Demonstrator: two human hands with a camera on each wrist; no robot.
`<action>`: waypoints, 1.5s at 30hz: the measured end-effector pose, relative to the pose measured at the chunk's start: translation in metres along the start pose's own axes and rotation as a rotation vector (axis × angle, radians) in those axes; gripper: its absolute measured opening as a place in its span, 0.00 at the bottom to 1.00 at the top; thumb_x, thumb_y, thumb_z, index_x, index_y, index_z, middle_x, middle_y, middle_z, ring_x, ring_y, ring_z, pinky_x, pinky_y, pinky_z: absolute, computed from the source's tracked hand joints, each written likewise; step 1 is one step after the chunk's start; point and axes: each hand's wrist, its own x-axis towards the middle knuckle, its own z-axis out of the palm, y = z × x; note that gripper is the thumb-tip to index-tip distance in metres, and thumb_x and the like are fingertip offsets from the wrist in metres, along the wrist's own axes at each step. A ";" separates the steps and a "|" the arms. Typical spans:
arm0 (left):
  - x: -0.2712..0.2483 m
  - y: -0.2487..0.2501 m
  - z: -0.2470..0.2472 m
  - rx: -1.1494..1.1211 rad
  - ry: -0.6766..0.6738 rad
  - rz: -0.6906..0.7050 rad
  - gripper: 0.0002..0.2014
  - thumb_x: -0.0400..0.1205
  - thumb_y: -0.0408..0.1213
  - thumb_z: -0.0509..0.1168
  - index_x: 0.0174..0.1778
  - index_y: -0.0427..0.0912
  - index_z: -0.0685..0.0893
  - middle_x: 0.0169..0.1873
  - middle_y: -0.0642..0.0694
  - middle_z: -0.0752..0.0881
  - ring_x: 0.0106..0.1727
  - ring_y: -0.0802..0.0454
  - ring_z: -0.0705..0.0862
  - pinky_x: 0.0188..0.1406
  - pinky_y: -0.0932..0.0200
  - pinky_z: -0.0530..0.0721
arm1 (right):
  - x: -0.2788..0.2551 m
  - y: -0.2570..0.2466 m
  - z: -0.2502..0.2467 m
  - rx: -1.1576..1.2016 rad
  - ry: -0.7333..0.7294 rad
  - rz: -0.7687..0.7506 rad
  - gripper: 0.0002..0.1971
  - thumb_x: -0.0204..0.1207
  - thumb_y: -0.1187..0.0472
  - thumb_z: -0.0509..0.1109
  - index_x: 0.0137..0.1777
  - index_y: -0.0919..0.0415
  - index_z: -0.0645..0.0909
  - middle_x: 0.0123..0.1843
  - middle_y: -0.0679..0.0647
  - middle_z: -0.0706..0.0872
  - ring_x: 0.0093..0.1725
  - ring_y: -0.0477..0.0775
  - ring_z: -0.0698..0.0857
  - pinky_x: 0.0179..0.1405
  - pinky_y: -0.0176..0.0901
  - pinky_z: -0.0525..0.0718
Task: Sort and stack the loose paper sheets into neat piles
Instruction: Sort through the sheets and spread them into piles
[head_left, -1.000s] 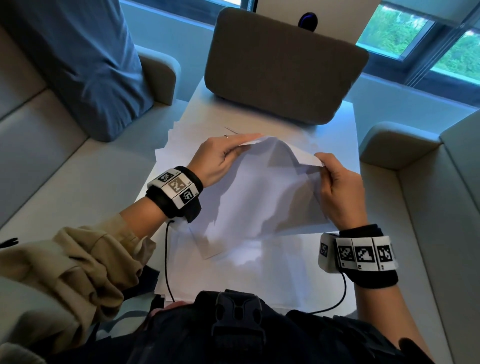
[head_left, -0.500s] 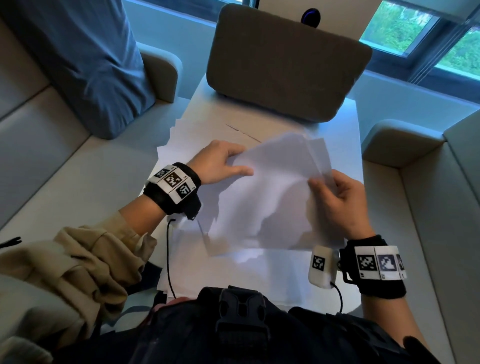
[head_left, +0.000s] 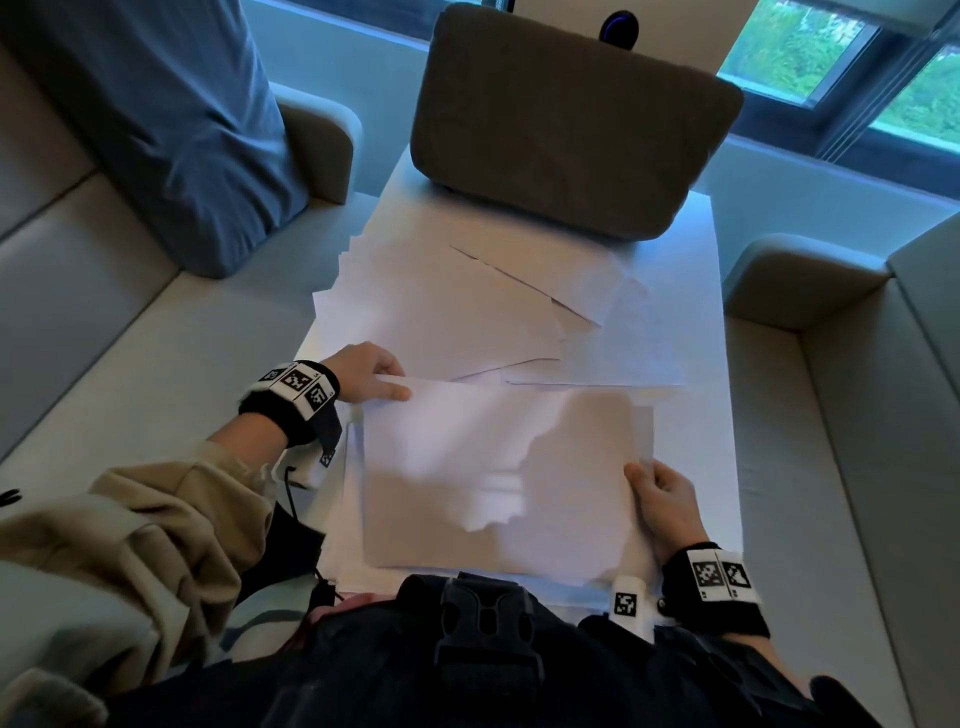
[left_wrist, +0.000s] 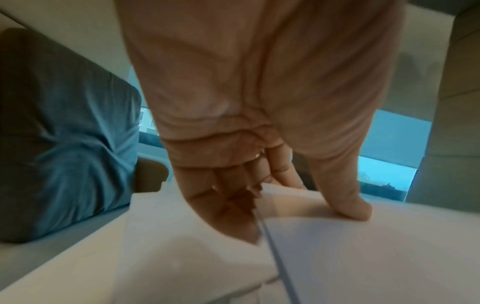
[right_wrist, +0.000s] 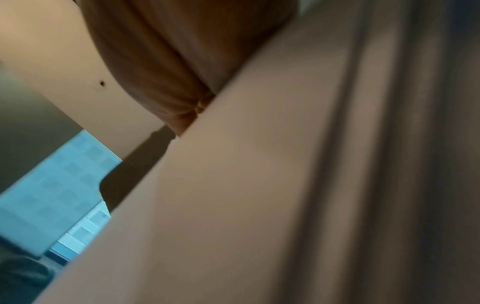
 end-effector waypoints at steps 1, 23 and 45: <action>0.000 -0.005 0.003 -0.034 -0.004 -0.021 0.16 0.71 0.50 0.76 0.50 0.46 0.86 0.47 0.49 0.86 0.51 0.50 0.82 0.49 0.61 0.75 | 0.001 0.008 0.003 0.007 -0.002 0.028 0.09 0.80 0.66 0.66 0.40 0.57 0.83 0.43 0.63 0.88 0.44 0.59 0.84 0.52 0.60 0.84; 0.004 -0.054 0.024 -0.051 0.273 -0.505 0.28 0.75 0.46 0.72 0.68 0.36 0.78 0.65 0.38 0.81 0.66 0.40 0.79 0.65 0.53 0.75 | 0.019 0.044 0.017 -0.185 -0.090 0.079 0.09 0.80 0.70 0.63 0.57 0.65 0.81 0.52 0.62 0.85 0.51 0.57 0.81 0.51 0.47 0.77; 0.061 -0.059 0.047 -0.174 0.378 -0.778 0.37 0.63 0.46 0.82 0.59 0.26 0.76 0.55 0.32 0.82 0.56 0.39 0.82 0.49 0.49 0.82 | 0.020 0.046 0.037 -0.717 -0.028 0.063 0.47 0.59 0.49 0.83 0.76 0.61 0.65 0.70 0.61 0.68 0.72 0.63 0.66 0.75 0.51 0.64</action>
